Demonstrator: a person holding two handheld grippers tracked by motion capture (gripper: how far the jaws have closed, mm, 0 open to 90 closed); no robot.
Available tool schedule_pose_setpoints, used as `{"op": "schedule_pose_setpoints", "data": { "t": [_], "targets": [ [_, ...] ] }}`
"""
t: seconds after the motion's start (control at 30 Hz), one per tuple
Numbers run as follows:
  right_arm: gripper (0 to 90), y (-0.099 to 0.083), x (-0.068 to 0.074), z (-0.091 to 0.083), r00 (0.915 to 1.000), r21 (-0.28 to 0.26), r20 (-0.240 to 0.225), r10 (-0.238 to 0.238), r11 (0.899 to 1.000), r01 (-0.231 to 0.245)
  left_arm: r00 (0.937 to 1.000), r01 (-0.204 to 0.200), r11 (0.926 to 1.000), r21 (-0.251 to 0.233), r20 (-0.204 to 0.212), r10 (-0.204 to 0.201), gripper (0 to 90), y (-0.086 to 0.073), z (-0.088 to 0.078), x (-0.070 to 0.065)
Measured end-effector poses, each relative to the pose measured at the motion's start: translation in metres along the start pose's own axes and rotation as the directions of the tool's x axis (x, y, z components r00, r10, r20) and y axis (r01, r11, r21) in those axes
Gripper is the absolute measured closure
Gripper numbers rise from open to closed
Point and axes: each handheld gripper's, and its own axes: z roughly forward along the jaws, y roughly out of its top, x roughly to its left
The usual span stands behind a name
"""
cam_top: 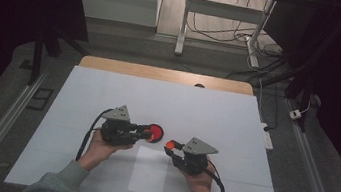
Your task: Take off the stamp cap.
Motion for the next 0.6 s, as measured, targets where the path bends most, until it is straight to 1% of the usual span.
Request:
{"op": "schedule_pose_setpoints", "data": {
  "t": [0.1, 0.3, 0.6],
  "targets": [
    [64.5, 0.0, -0.001, -0.002, 0.9999, -0.005, 0.001, 0.01, 1.0, -0.01, 1.0, 0.0, 1.0, 0.001, 0.001, 0.0, 72.7, 0.0, 0.0, 0.0],
    [64.4, -0.003, -0.004, -0.008, 0.9998, -0.005, 0.017, 0.011, 1.0, -0.011, 1.0, 0.002, 1.0, -0.003, -0.002, -0.002, 72.7, 0.0, -0.001, 0.0],
    [64.4, -0.011, -0.012, -0.026, 0.9982, -0.016, 0.044, 0.042, 0.999, -0.041, 1.0, 0.004, 1.0, 0.002, -0.003, -0.004, 72.7, 0.0, -0.001, 0.001]
  ]
}}
